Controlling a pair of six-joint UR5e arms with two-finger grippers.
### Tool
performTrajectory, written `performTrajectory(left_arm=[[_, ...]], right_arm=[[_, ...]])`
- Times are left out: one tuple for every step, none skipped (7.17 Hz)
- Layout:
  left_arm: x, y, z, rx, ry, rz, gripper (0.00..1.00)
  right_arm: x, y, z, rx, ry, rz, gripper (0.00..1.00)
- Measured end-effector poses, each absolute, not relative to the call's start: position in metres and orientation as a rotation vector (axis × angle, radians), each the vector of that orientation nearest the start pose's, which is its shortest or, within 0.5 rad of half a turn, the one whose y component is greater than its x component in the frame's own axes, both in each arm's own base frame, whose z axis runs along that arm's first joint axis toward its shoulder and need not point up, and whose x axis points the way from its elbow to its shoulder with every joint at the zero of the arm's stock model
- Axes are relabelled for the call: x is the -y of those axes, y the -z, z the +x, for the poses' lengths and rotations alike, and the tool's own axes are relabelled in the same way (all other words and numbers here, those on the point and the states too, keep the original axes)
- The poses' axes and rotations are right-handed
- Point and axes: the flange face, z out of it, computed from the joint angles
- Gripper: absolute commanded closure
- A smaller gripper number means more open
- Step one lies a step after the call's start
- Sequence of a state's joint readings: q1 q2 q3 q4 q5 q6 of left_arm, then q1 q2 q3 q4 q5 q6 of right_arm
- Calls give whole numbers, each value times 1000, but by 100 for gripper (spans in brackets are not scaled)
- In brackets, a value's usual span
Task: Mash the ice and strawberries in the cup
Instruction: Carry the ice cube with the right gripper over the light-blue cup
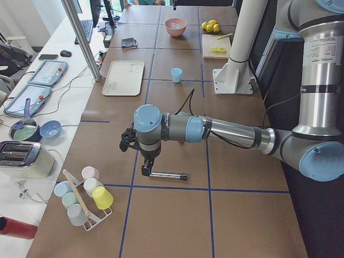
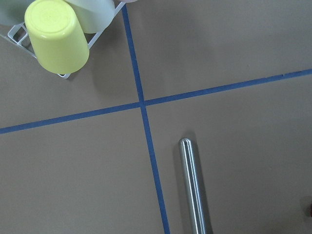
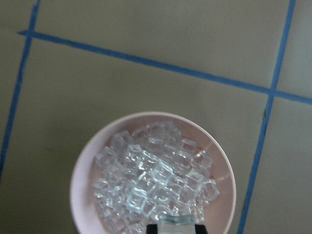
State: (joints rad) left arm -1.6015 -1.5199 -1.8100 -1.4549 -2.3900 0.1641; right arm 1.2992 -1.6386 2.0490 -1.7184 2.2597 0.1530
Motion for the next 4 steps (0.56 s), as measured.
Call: performTrajectory(left_arm=[[464, -575, -75, -809, -154, 145, 0], [463, -577, -75, -810, -153, 142, 0], [463, -577, -75, -810, -153, 141, 0], [462, -577, -75, -810, -152, 141, 0]], right_arm=[[473, -443, -67, 732, 218, 104, 100], [494, -400, -90, 738, 235, 89, 100], [507, -357, -121, 747, 238, 69, 100], [512, -315, -164, 763, 216, 42, 100]])
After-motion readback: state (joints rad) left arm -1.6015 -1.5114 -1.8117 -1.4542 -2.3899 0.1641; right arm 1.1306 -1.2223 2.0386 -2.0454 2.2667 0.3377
